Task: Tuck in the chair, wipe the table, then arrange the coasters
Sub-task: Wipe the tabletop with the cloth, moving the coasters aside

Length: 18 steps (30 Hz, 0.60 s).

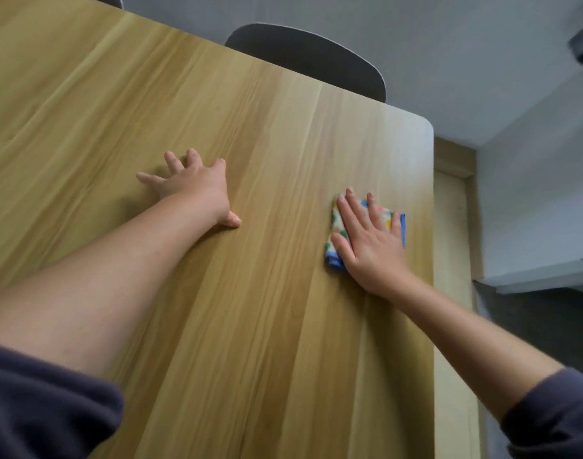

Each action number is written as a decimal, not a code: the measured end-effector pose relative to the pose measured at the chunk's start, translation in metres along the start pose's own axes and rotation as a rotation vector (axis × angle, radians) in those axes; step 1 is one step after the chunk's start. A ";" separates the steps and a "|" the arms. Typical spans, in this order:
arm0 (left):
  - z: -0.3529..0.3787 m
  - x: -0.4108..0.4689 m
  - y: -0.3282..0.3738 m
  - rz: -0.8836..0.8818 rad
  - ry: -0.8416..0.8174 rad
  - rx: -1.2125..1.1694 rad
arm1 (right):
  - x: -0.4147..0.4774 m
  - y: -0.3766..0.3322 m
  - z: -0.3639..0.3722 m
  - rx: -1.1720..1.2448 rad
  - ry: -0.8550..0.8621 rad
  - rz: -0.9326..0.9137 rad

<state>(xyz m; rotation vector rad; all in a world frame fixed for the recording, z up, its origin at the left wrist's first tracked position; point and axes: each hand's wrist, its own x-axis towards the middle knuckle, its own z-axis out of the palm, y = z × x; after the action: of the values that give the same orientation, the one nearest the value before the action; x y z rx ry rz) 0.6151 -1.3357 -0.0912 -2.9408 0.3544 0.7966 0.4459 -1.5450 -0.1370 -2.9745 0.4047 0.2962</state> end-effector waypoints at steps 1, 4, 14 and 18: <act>-0.001 -0.001 0.004 0.018 -0.007 -0.009 | -0.008 0.001 0.002 -0.007 -0.008 -0.016; -0.007 0.000 0.025 0.162 -0.039 -0.088 | -0.008 0.006 0.003 -0.012 -0.010 -0.037; 0.003 0.008 0.078 0.264 -0.109 -0.061 | 0.124 0.052 -0.019 0.018 0.069 0.000; 0.005 0.012 0.079 0.245 -0.093 -0.072 | 0.182 0.065 -0.031 0.031 0.093 0.037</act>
<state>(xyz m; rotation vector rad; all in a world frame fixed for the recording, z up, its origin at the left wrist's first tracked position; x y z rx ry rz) 0.6037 -1.4144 -0.1026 -2.9495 0.7037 0.9902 0.6054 -1.6574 -0.1509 -2.9611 0.4699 0.1545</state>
